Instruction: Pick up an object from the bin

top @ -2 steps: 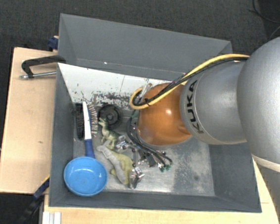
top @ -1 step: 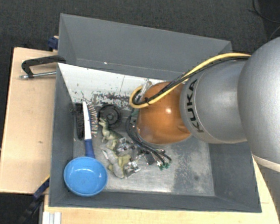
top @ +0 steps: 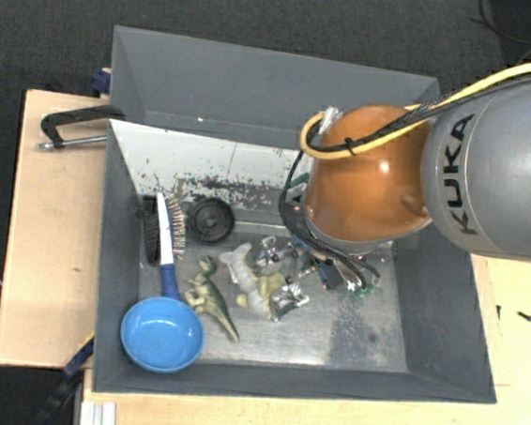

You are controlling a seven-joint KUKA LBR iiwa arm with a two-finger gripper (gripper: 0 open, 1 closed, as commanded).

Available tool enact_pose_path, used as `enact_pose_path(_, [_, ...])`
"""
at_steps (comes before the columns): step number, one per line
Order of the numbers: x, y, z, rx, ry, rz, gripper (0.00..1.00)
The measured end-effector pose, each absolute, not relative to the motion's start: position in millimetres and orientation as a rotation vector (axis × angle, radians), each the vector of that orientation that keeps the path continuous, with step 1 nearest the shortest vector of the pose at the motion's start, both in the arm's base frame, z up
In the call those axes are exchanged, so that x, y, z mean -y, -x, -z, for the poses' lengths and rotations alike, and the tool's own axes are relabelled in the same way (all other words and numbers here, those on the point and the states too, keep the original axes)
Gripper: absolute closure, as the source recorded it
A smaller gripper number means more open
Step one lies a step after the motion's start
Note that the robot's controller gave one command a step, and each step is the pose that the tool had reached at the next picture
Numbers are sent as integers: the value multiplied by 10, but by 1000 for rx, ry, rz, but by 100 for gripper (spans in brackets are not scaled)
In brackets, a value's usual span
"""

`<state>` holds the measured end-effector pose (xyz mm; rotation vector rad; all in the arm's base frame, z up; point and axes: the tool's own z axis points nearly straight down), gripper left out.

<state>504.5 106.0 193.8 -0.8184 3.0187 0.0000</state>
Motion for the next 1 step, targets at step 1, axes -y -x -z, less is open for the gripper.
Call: enact_pose_path(1, [-1125,-4992,-2355,-3012,851,-1,100])
